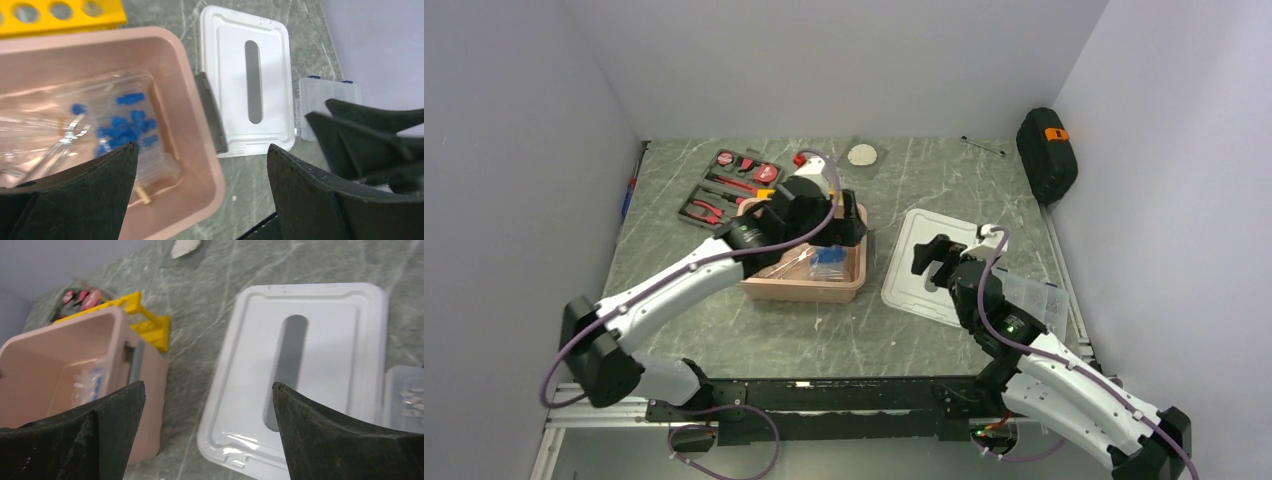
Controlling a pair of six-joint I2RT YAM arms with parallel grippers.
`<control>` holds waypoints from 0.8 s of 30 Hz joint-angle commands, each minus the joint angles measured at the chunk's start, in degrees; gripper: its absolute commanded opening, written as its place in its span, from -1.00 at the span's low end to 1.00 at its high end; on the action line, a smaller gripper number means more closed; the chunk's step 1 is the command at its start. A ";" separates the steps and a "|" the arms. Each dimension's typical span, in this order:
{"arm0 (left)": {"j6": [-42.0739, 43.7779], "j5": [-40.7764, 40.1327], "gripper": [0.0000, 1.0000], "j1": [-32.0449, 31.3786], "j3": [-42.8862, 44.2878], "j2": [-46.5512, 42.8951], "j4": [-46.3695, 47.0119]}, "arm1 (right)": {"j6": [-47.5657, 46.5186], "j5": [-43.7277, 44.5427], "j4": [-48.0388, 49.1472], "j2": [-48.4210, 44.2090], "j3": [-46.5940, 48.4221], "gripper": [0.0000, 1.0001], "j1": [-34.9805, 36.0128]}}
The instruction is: Organize the chemistry lab equipment
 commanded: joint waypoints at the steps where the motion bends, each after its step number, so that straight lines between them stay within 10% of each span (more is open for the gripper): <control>1: 9.92 3.92 0.99 5.91 -2.91 -8.37 -3.06 | 1.87 -0.85 -4.55 0.74 2.75 0.99 -5.80; 12: 26.01 7.64 0.99 32.50 -10.04 -21.91 -8.06 | 0.21 -20.48 -10.76 14.14 4.64 0.80 -16.23; 24: 28.03 -1.46 0.99 37.23 -15.00 -26.02 -7.61 | -0.85 -24.90 -4.74 34.12 10.82 0.30 -9.16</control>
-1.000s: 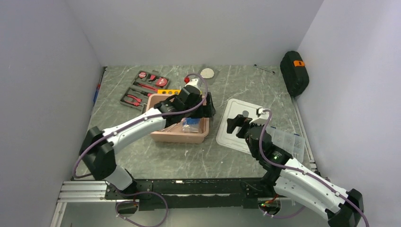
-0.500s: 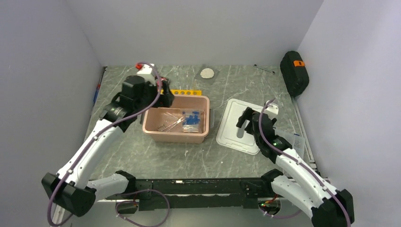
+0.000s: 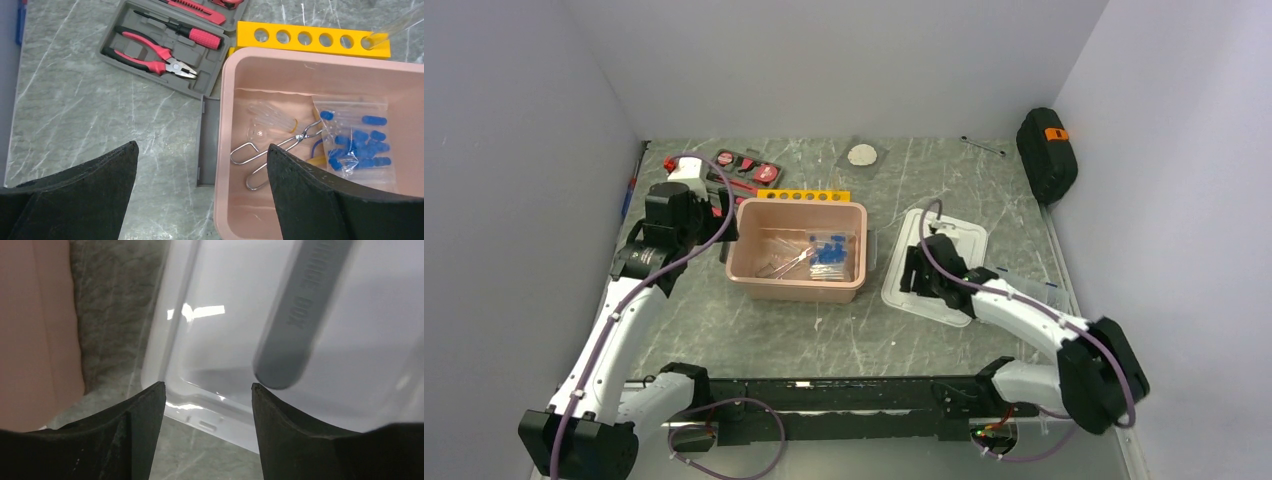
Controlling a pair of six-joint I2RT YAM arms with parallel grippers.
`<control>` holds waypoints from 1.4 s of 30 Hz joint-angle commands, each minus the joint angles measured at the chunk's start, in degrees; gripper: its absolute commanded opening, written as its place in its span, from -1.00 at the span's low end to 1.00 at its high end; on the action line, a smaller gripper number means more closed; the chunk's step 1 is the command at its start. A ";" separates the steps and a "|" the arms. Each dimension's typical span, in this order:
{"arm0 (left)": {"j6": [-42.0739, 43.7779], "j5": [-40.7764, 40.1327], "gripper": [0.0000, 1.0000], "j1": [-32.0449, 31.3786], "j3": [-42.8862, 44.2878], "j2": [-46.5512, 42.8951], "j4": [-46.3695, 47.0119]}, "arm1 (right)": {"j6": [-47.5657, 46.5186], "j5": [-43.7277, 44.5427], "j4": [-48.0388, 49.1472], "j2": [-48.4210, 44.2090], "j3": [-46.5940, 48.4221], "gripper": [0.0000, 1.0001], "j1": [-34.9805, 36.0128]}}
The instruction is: Organize the chemistry lab equipment
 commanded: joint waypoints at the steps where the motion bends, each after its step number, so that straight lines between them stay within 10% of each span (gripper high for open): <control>1: 1.65 -3.02 0.99 0.18 0.14 -1.52 1.17 | -0.90 -1.08 4.22 8.25 7.62 0.27 3.02; 22: 1.55 -4.81 0.99 0.20 -0.36 -2.37 1.19 | 3.26 3.55 0.92 22.04 11.75 -0.16 10.08; 42: 1.26 -5.42 0.99 0.19 -0.44 -2.43 1.10 | -1.91 7.95 -4.27 29.12 17.98 -0.28 2.88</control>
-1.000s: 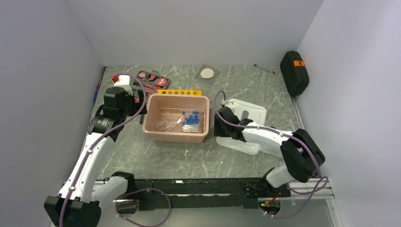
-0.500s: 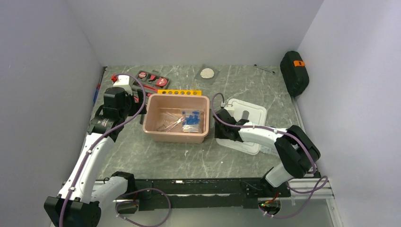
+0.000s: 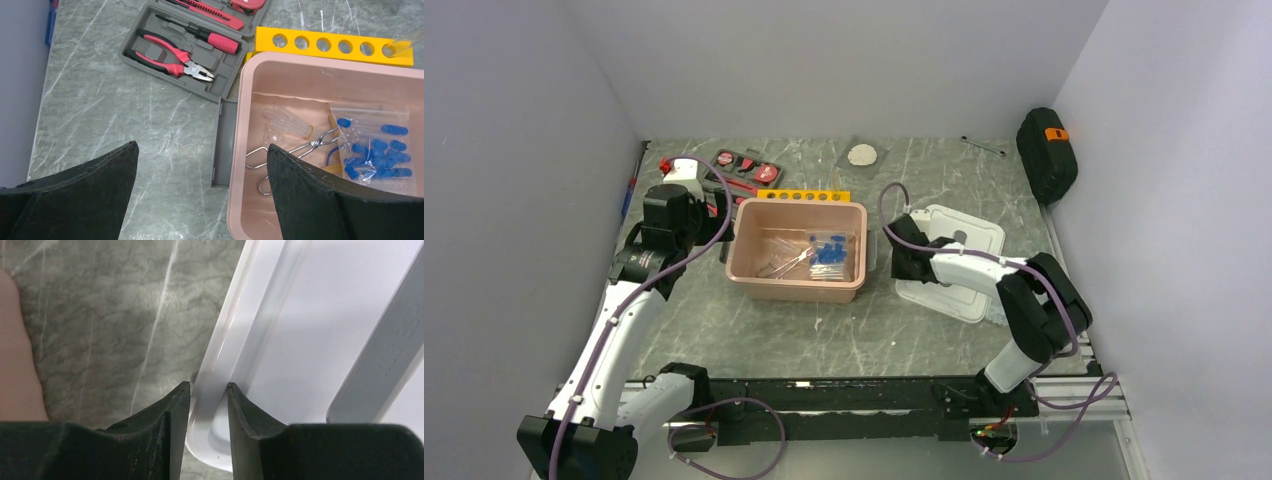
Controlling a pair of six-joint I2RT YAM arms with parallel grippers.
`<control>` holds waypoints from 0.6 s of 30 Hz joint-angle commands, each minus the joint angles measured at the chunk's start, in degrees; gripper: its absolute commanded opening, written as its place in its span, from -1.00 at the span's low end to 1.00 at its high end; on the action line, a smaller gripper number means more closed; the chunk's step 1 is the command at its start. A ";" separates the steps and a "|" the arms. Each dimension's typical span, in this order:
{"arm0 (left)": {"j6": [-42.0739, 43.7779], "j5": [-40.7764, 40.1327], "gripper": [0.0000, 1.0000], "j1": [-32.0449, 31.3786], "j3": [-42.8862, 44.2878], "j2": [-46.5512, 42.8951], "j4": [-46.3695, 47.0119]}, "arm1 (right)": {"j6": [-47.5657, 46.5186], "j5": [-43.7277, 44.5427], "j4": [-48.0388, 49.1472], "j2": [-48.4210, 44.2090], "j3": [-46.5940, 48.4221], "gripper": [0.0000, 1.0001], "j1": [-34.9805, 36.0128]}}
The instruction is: Organize the chemistry lab equipment
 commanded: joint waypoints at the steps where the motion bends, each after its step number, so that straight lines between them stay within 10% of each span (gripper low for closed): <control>1: 0.30 -1.25 0.99 0.18 -0.06 -1.31 1.13 | -0.64 2.07 -4.26 5.07 3.38 -0.27 -0.32; 13: 0.05 -1.69 0.99 0.10 0.02 -1.49 0.77 | 0.50 0.99 -3.87 3.60 3.07 -1.00 -0.37; 18: -0.32 -0.84 0.99 0.09 0.34 -1.84 1.12 | 0.63 0.84 -3.44 -2.75 4.04 -1.00 -0.61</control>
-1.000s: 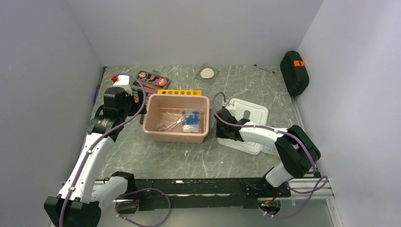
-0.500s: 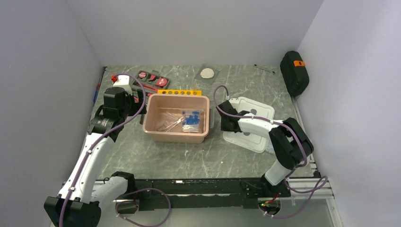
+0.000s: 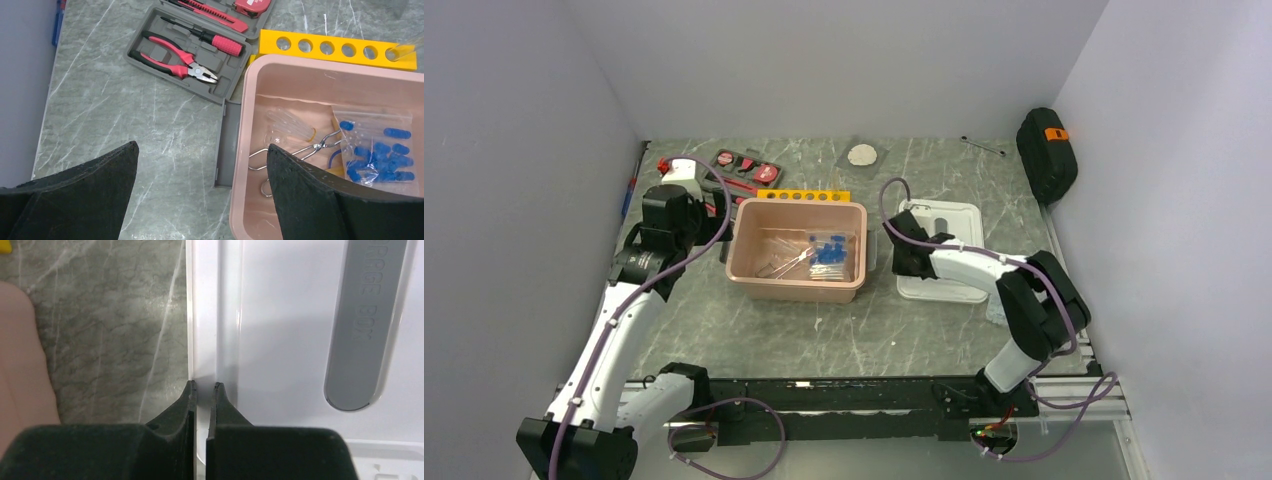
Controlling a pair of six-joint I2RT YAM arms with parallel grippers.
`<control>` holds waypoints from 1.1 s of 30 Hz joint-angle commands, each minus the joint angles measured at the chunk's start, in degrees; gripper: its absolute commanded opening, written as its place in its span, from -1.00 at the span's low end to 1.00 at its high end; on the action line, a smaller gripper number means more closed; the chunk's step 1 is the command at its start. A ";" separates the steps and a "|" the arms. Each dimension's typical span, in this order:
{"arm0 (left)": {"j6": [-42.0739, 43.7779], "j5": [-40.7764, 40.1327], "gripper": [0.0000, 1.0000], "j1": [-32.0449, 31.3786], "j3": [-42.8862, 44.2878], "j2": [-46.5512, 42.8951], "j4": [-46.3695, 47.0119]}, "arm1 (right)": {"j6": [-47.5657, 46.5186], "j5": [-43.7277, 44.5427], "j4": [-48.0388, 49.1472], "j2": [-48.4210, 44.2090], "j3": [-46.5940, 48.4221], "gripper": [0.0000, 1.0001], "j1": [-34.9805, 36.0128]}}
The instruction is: Organize the chemistry lab equipment
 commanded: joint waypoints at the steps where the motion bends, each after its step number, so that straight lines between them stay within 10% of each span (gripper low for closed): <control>1: -0.45 0.90 0.99 0.09 0.62 -1.75 1.31 | 0.04 -1.05 -1.80 -6.84 0.33 -1.00 -0.26; 17: -13.58 12.81 0.89 -10.11 4.44 -2.12 7.34 | -1.15 -3.21 9.78 -27.37 -10.35 -1.00 -0.78; 33: -28.53 26.69 0.87 -27.19 11.66 19.05 21.80 | -3.12 -7.40 13.74 -38.40 -15.72 -1.00 -0.72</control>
